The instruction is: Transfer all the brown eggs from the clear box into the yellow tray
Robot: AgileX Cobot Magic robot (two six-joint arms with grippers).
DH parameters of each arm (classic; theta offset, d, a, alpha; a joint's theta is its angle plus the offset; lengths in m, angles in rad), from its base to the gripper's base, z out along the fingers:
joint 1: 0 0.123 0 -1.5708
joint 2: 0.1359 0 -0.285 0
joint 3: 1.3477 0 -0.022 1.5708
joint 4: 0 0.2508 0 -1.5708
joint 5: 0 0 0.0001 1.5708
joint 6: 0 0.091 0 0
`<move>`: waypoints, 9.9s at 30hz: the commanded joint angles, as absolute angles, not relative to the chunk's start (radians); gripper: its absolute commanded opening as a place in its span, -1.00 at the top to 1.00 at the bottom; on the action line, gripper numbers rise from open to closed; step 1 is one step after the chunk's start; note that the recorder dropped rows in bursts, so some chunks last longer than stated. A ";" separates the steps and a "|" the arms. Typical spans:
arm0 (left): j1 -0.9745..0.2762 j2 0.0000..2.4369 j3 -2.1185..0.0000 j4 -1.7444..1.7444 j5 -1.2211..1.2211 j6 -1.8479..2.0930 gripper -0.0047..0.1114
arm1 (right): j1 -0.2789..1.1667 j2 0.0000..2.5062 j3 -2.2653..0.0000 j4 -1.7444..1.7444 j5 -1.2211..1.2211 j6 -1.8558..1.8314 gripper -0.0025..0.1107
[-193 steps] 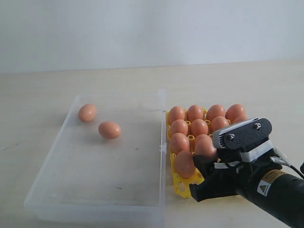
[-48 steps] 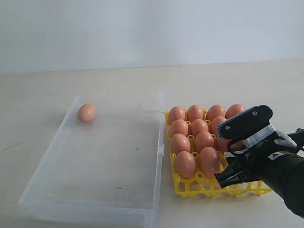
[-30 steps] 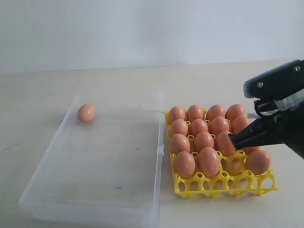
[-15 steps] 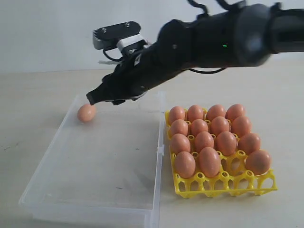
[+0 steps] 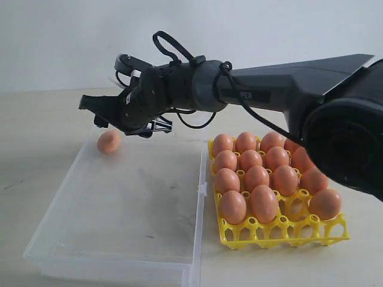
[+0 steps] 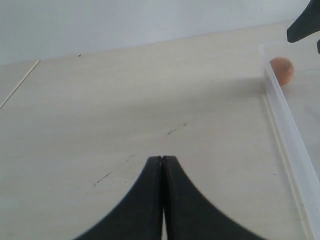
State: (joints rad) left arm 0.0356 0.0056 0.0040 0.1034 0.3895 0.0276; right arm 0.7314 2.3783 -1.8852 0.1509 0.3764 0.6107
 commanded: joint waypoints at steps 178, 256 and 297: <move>0.030 0.000 0.000 0.101 0.380 0.023 0.92 | 0.129 0.034 0.000 -0.016 0.020 -0.413 0.89; 0.030 0.000 0.000 0.101 0.380 0.023 0.92 | 0.115 0.000 0.000 0.093 0.066 -0.007 0.89; 0.030 0.000 0.000 0.101 0.380 0.023 0.92 | 0.086 0.000 0.000 0.095 0.064 -0.007 0.89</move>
